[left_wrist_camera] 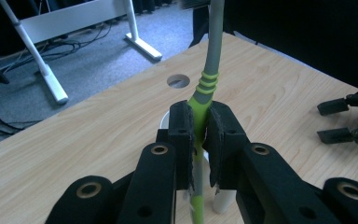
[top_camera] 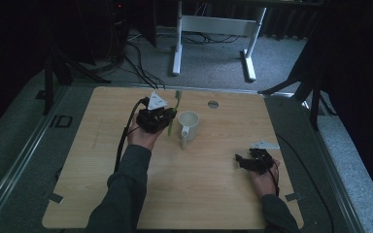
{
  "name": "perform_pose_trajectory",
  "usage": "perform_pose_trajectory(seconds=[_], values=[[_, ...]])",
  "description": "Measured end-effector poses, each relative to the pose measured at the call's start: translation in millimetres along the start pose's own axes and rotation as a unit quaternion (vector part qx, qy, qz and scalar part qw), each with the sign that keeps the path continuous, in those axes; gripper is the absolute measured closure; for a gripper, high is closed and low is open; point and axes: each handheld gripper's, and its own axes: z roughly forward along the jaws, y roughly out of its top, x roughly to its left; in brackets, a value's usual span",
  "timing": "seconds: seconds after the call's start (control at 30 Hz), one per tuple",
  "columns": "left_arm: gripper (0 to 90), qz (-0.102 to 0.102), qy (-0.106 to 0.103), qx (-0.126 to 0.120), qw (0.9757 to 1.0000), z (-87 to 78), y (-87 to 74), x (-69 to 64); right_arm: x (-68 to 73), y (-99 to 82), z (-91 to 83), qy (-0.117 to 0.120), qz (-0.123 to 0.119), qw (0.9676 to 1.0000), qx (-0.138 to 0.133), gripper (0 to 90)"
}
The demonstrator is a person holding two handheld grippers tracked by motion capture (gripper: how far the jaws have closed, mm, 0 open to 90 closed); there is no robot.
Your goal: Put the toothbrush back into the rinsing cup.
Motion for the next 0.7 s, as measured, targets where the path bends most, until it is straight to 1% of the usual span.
perform_pose_trajectory(seconds=[0.37,0.43,0.57,0.63,0.7], values=[[81.1,0.000,-0.005,-0.018,0.9998,4.1,2.9,-3.9,0.0,0.0,0.0,0.000,0.000,1.0000,0.000,29.4],[81.1,0.000,-0.005,-0.018,0.9998,4.1,2.9,-3.9,0.0,0.0,0.0,0.000,0.000,1.0000,0.000,29.4],[81.1,-0.005,-0.009,-0.030,0.9995,4.5,4.0,-5.7,0.0,0.0,0.0,0.000,0.000,1.0000,0.000,29.5],[81.1,-0.005,-0.009,-0.030,0.9995,4.5,4.0,-5.7,0.0,0.0,0.0,0.000,0.000,1.0000,0.000,29.5],[81.1,-0.008,-0.011,-0.038,0.9992,5.2,4.4,-7.2,0.0,0.0,0.0,0.000,0.000,1.0000,0.000,29.5]])
